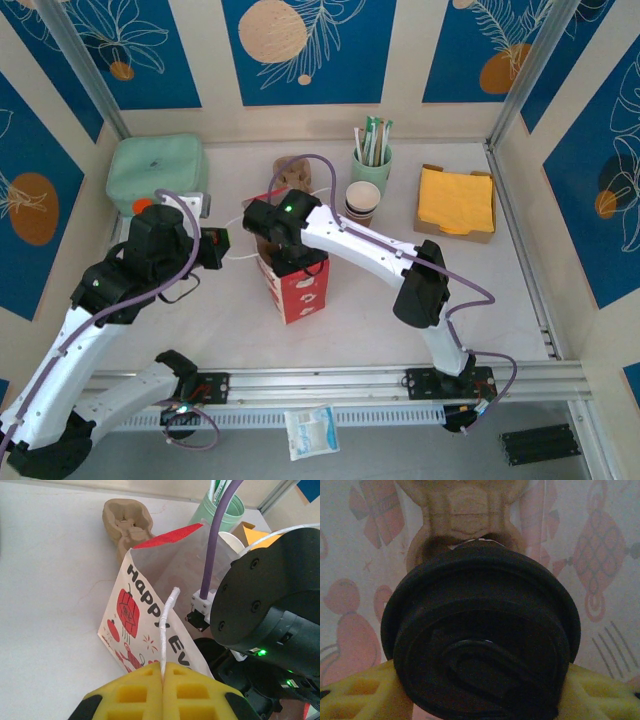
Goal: Pack the takeout coffee
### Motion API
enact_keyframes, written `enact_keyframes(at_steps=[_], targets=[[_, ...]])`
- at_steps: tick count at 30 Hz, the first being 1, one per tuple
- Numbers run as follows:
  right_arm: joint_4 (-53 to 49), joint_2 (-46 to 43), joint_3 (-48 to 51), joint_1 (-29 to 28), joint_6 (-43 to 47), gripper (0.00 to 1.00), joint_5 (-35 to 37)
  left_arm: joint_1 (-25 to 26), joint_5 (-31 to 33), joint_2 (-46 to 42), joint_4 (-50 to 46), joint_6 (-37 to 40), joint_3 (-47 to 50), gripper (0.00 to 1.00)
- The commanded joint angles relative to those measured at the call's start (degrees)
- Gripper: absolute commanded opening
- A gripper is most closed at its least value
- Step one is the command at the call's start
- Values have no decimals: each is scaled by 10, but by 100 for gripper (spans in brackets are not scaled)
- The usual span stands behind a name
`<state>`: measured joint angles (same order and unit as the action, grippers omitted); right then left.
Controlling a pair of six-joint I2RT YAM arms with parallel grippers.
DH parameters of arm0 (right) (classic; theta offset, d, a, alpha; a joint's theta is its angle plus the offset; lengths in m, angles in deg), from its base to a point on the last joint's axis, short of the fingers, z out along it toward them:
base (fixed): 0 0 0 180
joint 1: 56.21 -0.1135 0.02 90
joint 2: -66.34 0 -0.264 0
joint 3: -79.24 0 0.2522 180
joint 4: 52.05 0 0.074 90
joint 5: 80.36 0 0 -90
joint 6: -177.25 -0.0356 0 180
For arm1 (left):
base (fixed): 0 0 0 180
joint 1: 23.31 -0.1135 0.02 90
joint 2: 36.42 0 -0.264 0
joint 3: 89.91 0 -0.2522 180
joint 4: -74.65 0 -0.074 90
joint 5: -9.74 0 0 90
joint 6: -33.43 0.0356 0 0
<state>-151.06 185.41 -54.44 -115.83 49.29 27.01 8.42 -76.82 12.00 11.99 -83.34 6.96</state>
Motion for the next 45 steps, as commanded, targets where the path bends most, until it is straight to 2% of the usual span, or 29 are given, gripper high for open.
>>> enact_keyframes(at_steps=[1,17,45], targets=[[-10,2,-23,1,0,58,-29,-5,-1,-8,-11,-7,3,0],[-34,22,-48,6,12,58,-42,-5,-1,-11,-13,-7,5,0],[-19,23,-23,6,8,58,-36,-5,-2,-12,-13,-8,5,0]])
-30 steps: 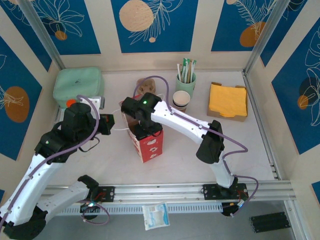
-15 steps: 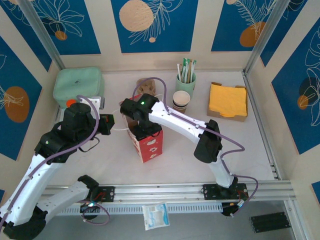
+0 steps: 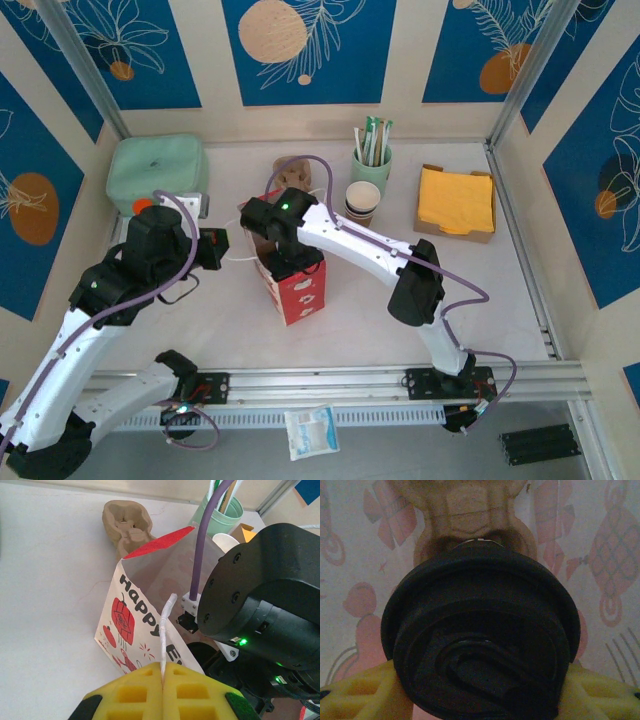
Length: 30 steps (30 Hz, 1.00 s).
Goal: Pack the takeout coffee
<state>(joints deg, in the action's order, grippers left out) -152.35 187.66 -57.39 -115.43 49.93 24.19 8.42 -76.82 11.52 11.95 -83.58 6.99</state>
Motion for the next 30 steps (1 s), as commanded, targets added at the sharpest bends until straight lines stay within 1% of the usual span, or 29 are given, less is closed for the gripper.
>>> enact_keyframes(at_steps=[1,30], targets=[[-6,1,7,2,1,58,-8,-4,-2,-7,-12,-6,5,0],[1,-3,18,2,1,58,-9,-5,-3,-7,-11,-7,5,0]])
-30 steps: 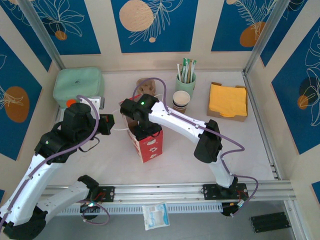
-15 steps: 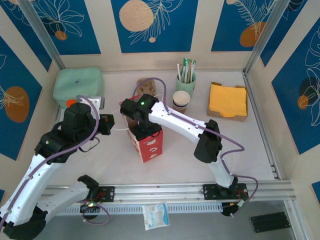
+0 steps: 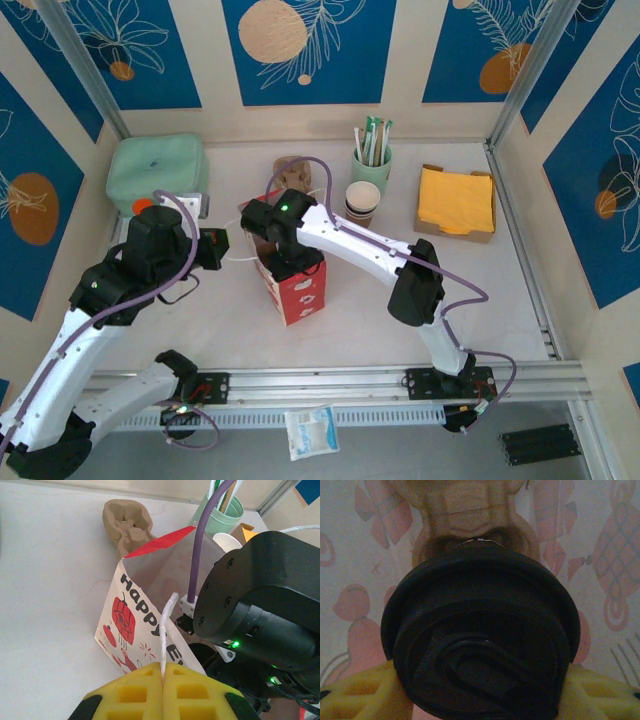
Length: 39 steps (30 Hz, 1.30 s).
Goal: Pack the takeout coffee
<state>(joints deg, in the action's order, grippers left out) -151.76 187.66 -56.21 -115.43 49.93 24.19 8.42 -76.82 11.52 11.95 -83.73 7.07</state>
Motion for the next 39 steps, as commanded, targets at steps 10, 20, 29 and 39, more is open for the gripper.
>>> enact_keyframes(at_steps=[10,20,29,39], targets=[[-1,-3,13,3,0,58,-9,-4,-4,-7,-11,-5,5,0],[1,-3,14,4,0,58,-11,-4,-4,-7,-11,-5,5,0],[0,-3,15,4,0,58,-8,-4,-4,-6,-10,-5,4,0],[-21,4,-2,4,-1,58,-1,-4,-4,-4,-10,-4,4,0]])
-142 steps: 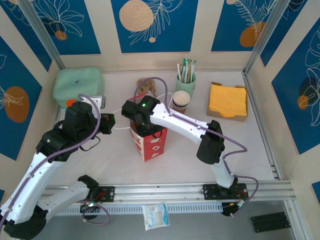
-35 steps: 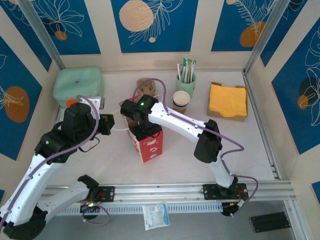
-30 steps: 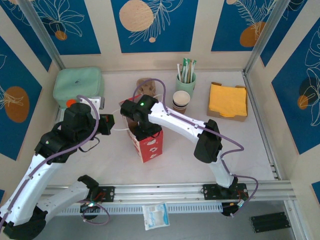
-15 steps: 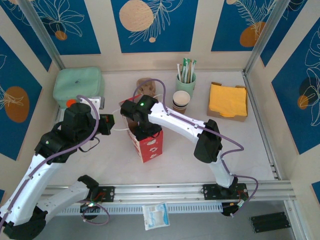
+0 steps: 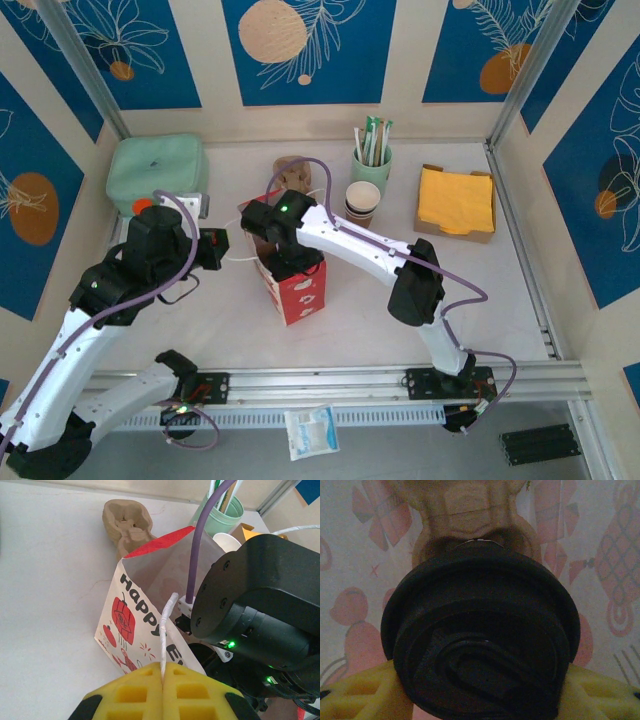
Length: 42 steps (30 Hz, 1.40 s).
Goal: Pack the takeout coffee
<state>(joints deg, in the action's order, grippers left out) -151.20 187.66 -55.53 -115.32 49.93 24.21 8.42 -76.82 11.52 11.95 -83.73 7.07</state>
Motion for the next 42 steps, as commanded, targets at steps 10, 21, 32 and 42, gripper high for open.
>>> enact_keyframes(at_steps=[10,21,32,42], targets=[[-66,31,-53,1,11,59,-1,-5,-2,-4,-11,-3,0,0],[-66,41,-54,1,13,59,-13,-5,-1,-4,-12,-1,-3,0],[-62,38,-53,1,11,59,-9,-5,-1,-3,-11,-1,-1,0],[-58,36,-50,1,11,59,-7,-4,-1,-2,-11,-1,-1,0]])
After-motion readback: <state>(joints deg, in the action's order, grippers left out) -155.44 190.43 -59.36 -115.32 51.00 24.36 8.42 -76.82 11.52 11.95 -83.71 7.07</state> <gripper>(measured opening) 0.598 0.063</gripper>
